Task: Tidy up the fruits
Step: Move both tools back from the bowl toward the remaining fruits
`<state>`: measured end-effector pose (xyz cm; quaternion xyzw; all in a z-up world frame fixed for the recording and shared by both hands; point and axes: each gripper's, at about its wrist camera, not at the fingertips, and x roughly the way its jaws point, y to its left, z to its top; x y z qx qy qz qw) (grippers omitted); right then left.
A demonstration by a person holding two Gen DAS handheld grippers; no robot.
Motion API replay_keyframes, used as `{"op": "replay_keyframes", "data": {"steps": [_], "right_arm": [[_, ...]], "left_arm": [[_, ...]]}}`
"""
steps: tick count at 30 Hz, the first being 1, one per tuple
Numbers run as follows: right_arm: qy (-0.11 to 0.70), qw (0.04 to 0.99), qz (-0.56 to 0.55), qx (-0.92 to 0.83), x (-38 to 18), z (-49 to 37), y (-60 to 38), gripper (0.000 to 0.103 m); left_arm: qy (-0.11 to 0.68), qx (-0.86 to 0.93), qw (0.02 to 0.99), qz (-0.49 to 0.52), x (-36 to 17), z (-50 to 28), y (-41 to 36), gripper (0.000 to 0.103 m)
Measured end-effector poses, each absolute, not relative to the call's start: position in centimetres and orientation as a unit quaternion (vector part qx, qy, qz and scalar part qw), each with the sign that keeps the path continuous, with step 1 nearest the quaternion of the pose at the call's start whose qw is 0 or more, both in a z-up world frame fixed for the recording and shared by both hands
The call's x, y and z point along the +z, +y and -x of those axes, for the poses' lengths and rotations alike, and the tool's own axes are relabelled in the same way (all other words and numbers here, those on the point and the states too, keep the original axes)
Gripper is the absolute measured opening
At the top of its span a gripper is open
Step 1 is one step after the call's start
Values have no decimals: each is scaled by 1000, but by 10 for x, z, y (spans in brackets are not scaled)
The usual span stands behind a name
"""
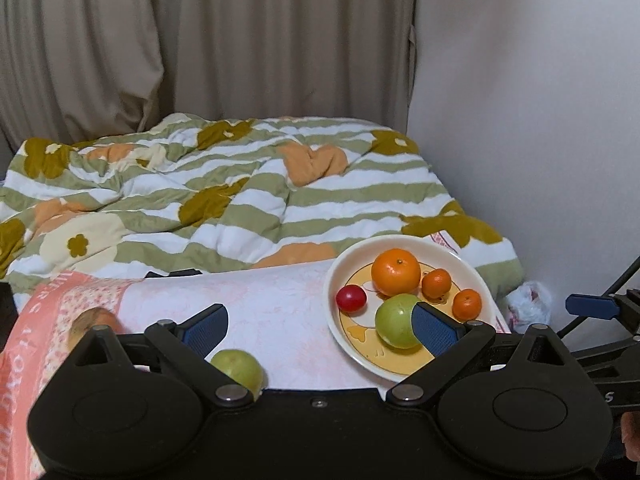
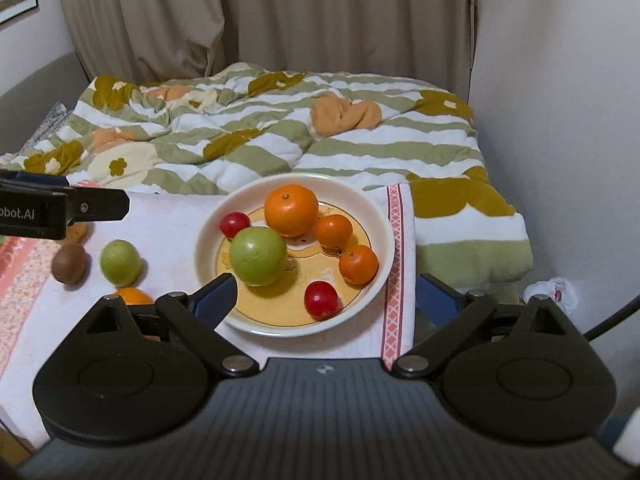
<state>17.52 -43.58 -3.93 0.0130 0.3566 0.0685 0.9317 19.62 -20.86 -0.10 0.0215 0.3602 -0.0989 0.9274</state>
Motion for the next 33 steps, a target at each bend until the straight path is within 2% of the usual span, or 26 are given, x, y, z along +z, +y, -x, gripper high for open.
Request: {"op": "replay_keyframes", "data": {"steps": [18,33], "right_arm": [[313,943,-12,112,17,-113,-405,103],[311,943,-12,117,21,-112,-309,103]], "left_arm": [[305,-14,952,1,41,-97,-140,100],[302,-8,953,23,41,-99,-27,100]]}}
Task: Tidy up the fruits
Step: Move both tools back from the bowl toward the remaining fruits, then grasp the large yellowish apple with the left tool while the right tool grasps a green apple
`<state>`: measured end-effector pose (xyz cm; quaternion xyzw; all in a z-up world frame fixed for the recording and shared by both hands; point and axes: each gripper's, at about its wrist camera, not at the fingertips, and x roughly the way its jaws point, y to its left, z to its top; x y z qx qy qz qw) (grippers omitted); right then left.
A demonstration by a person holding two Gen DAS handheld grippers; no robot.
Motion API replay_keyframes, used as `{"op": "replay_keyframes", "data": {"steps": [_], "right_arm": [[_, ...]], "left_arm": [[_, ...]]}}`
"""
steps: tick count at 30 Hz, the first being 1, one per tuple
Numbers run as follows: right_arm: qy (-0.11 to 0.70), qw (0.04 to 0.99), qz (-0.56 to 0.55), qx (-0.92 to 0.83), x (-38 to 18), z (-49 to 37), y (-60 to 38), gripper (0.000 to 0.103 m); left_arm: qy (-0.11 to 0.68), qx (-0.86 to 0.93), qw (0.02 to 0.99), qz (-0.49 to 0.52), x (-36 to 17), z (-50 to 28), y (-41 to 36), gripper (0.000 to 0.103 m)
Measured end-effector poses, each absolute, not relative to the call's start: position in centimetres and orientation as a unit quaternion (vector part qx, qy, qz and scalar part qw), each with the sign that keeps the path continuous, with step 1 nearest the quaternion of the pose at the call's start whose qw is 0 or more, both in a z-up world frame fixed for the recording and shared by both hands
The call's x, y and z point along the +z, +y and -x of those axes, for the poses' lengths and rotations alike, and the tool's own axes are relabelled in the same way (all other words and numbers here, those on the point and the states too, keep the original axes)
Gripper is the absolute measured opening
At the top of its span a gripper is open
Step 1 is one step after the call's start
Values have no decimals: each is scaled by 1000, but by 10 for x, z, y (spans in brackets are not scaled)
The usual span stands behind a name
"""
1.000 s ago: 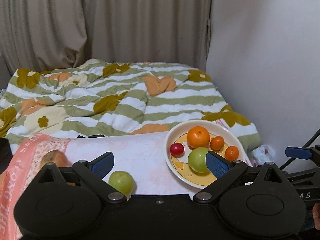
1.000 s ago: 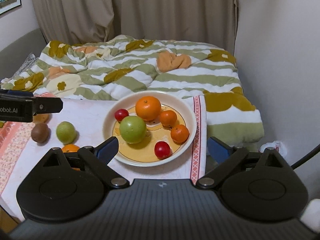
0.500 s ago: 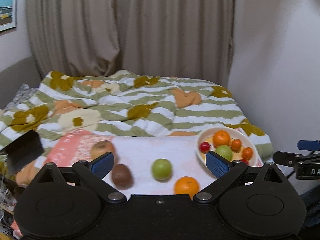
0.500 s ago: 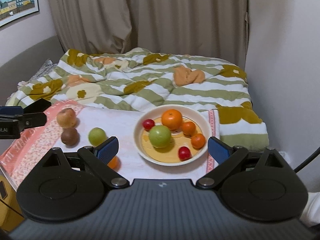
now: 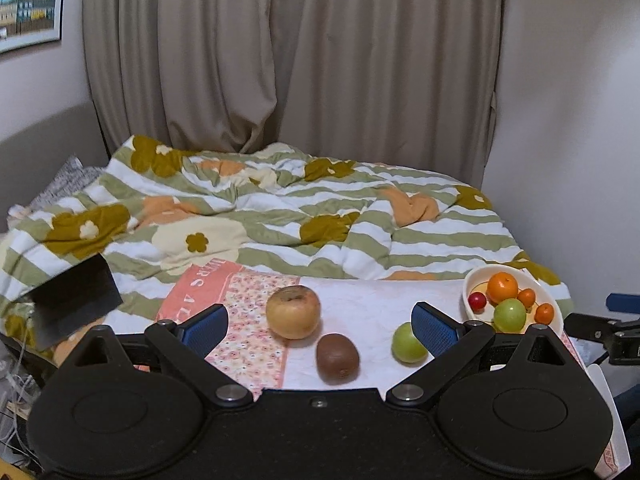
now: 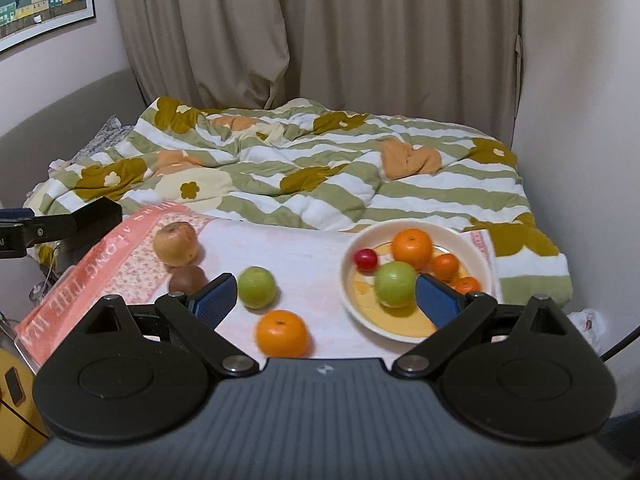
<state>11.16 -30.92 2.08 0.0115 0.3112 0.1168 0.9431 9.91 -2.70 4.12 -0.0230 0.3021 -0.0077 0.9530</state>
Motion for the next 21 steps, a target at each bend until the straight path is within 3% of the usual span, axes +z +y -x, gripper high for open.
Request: {"op": "replay_keyframes", "data": {"steps": [21], "right_arm": [[355,934,-29,21,-25,-178,-188,103]], "left_arm": [[404,-106,906,74,-17,-215,80,100]]}}
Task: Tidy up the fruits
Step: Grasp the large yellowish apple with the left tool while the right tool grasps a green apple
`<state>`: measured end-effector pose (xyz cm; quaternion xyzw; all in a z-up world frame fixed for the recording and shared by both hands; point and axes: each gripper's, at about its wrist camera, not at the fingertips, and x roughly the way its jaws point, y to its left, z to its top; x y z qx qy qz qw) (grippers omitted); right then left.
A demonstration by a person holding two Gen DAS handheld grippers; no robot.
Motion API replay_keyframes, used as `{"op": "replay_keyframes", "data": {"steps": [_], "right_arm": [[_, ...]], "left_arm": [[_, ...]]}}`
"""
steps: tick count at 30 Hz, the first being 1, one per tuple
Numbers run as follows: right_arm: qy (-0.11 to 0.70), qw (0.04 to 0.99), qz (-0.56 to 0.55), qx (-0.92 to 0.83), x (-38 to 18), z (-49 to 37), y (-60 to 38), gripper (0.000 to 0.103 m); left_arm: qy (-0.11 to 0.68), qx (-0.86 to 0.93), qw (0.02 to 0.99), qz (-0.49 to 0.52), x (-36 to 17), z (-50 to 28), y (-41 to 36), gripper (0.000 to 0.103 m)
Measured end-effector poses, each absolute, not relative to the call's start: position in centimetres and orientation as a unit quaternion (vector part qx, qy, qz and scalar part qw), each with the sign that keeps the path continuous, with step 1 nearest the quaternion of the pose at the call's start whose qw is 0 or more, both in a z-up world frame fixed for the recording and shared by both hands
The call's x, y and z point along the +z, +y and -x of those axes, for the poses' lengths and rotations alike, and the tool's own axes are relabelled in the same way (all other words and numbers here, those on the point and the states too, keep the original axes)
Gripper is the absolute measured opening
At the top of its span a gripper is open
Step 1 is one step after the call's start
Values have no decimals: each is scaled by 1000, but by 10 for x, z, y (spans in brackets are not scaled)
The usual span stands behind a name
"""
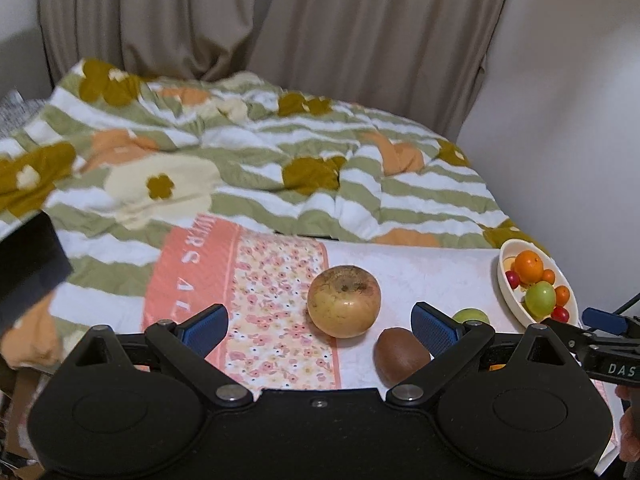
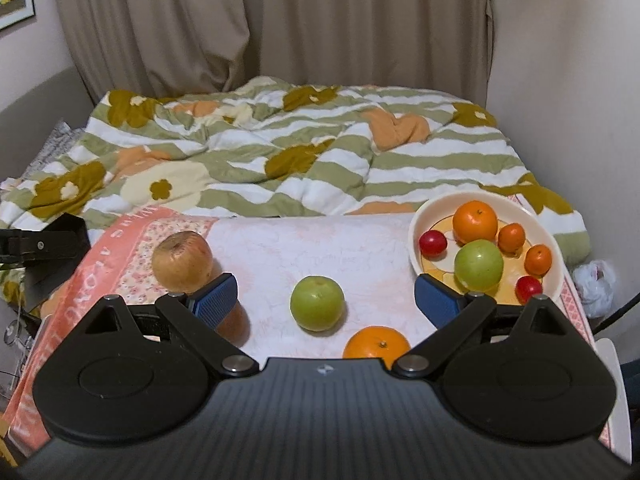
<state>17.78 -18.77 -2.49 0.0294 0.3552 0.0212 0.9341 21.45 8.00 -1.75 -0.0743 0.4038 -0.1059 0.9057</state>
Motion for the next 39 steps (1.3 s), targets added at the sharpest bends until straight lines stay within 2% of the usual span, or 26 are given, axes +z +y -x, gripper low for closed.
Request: {"op": "replay_keyframes", "data": {"steps": [18,22,30,36,39], "right_arm": [[444,894,3,60,-91,-256,-183,103],[459,885,5,72,-102,-265,-185,103],[474,876,24,85,-118,-273,-181,96],[477,874,23,89,-124,-275,-180,92],[480,872,23,91,-127,-277,-180,85]], "left_arm": [[485,-114,855,142,-85,-292,42,98],[494,-102,852,139,-95,-304,34,91],[506,-83,850,118,-107,-312,27,78],[505,-84,853,105,-107,-313,25,78],[504,-84,854,98,-107,-313,23,78]]}}
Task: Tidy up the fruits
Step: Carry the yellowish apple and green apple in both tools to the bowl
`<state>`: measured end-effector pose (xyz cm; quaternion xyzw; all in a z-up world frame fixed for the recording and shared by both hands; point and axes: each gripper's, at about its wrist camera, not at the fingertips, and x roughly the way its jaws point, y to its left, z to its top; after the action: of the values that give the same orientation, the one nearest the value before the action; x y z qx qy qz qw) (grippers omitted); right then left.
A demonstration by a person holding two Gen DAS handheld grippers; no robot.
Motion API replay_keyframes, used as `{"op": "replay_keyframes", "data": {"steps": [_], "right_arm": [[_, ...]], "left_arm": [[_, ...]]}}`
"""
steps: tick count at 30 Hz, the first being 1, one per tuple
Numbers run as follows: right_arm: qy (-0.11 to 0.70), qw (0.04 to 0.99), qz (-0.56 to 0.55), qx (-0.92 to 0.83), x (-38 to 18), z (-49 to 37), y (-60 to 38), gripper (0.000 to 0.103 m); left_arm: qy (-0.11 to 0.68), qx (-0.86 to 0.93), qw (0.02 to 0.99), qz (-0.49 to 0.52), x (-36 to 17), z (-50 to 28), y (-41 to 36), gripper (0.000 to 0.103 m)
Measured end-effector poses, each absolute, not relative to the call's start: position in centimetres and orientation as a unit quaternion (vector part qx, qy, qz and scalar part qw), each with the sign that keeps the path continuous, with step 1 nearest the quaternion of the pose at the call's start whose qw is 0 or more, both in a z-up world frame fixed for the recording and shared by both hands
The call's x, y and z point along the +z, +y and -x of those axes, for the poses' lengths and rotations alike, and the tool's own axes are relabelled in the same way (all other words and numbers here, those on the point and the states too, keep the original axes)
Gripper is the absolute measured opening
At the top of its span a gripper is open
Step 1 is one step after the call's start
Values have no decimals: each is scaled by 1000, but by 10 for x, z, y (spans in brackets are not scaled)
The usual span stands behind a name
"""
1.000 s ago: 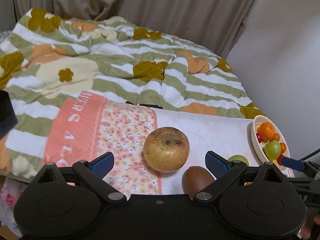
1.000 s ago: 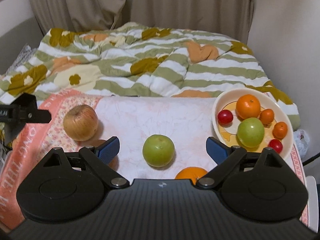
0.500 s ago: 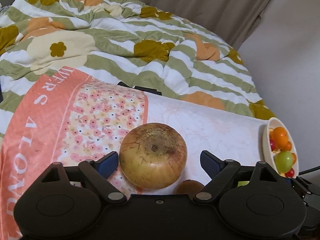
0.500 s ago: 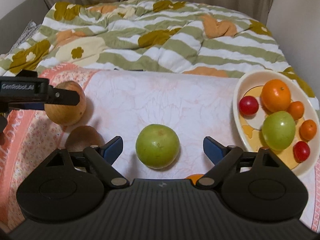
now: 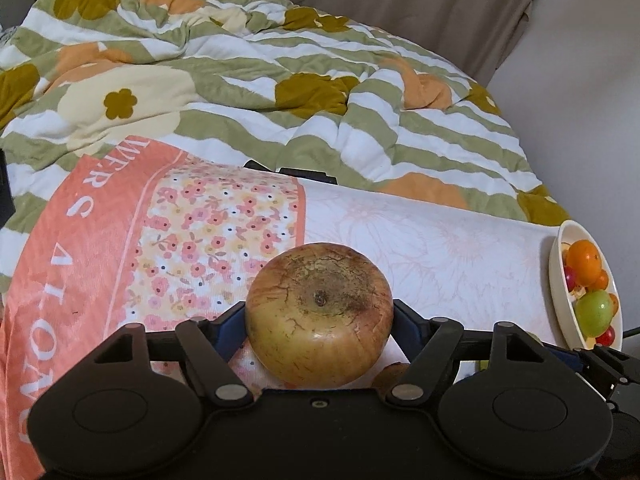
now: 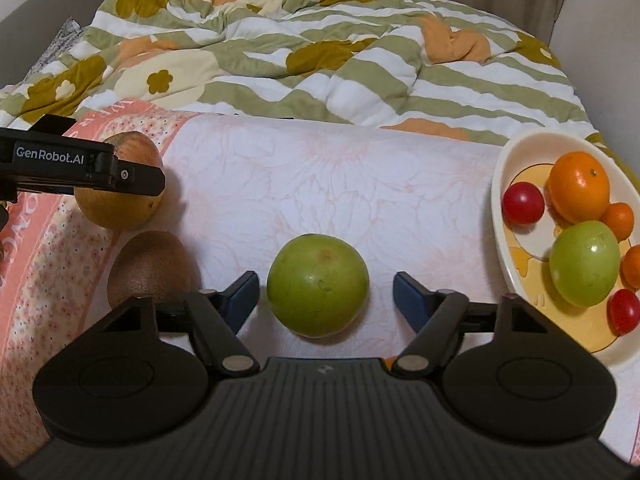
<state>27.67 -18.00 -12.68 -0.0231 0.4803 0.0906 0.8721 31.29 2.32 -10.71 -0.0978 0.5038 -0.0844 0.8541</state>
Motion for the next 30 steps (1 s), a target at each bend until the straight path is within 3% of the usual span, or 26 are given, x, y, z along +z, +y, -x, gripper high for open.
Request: {"op": "replay_keyframes", "data": {"steps": [8,10,30], "right_arm": [[480,872,18,94,-128,-276,-181,76],[479,872,18,100,-128,-275,-179,68],[442,893,15,77,-80,-243,-174,68]], "left_arm": [[502,-87,856,90,-107,-312,21,78],[501,-87,857,86,-107,-312,21,78],[455,-103,882,63,-66,-269,26,77]]}}
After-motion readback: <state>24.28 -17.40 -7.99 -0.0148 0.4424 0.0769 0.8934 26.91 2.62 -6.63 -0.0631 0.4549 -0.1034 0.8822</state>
